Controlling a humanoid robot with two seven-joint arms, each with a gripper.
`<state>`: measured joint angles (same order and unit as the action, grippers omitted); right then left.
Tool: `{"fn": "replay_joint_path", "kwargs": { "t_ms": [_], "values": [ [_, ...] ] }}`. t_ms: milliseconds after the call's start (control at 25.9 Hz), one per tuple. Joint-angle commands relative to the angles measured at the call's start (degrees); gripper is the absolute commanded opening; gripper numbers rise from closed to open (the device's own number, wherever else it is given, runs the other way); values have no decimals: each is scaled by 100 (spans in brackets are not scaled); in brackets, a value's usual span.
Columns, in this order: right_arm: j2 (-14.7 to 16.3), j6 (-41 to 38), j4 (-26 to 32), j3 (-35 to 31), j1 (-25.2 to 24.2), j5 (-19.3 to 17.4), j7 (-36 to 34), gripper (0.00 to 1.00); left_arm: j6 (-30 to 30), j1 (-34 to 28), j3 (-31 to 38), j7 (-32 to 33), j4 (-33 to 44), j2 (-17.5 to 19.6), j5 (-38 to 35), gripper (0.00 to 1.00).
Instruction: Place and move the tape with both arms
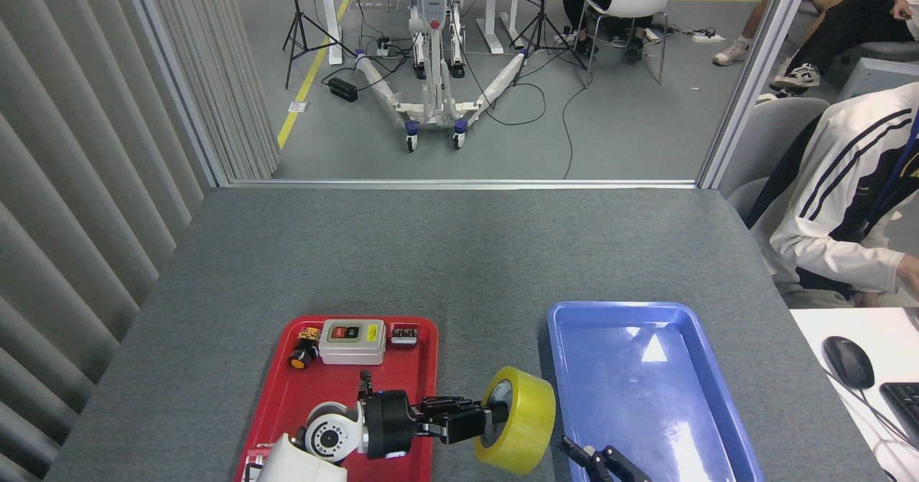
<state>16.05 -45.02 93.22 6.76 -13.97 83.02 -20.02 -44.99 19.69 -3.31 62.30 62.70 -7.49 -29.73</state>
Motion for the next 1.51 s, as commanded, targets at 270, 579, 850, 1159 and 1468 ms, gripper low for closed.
{"fn": "replay_joint_path", "kwargs": {
  "t_ms": [270, 579, 850, 1159, 1468],
  "values": [
    [-128, 2, -76, 370, 88, 425, -2, 70, -1, -132, -179, 2, 102, 2, -6, 0],
    [-137, 2, -76, 458, 70, 443, -2, 7, -1, -176, -153, -16, 129, 2, 38, 11],
    [-146, 2, -119, 458, 53, 425, -11, 0, -1, -88, 586, -95, 173, 63, 178, 100],
    [-128, 389, 56, 406, 149, 794, 192, 0, -1, -571, 1087, -1150, 463, 1118, 1391, 100],
    [56, 2243, 250, -34, 308, 803, 1976, 0, 606, -1099, 1122, -1976, 1034, 1927, 864, 99]
  ]
}}
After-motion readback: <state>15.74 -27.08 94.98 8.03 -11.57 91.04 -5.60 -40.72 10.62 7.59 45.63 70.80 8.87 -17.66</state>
